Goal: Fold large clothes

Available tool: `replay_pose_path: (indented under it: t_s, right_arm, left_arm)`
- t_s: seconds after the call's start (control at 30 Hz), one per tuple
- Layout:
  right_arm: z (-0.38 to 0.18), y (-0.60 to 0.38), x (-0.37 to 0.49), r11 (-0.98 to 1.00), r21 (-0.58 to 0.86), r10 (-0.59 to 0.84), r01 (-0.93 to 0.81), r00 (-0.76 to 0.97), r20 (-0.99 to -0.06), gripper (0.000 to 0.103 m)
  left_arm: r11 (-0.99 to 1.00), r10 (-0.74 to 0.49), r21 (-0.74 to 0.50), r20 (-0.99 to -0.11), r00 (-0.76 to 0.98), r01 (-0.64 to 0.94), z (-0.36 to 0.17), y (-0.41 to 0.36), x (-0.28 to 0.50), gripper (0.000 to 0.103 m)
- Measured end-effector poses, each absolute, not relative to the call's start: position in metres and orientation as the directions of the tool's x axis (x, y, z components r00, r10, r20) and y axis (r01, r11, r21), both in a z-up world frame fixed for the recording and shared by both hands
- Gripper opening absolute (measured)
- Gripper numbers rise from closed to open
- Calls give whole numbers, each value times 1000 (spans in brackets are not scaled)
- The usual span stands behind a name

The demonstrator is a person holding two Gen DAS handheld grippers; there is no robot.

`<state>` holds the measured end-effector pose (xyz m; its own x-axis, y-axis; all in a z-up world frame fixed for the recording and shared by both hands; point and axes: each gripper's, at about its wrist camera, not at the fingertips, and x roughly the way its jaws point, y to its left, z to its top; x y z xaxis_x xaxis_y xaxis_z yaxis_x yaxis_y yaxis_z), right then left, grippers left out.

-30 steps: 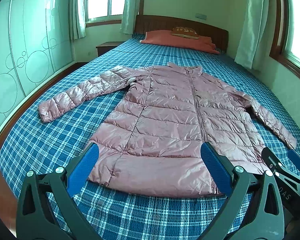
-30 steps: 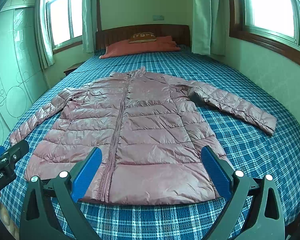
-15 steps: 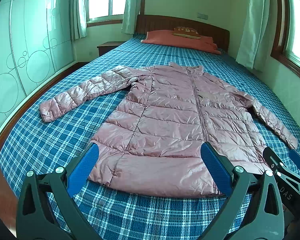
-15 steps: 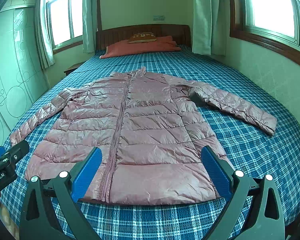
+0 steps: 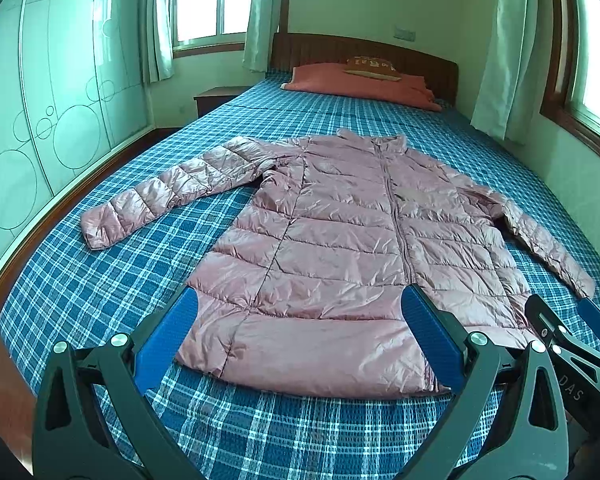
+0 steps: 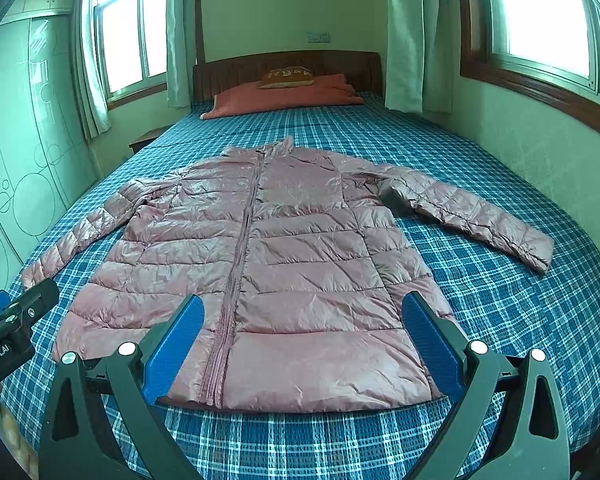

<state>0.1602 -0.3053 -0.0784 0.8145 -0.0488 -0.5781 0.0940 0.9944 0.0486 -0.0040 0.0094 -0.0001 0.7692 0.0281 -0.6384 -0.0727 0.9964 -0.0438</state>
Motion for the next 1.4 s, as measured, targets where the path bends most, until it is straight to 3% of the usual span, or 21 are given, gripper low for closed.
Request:
replay_pose_path:
  t_s: [0.87,1.2,1.4]
  right_arm:
    - [-90,-313,169,992,72,-37,101,796,-604,98]
    - [-117,-361,192,970,173,-21,171,765,-643,98]
    - [-138,-447,211,897,346,4,275,777,-629,98]
  left_arm:
    - [996,26,-48,-664,748,-77,-11,11,8,101]
    - [973,-32,-175,-751,659,-152,-57,43,52,101]
    - [945,23,-185,-785,619,-269,-89,73,80,101]
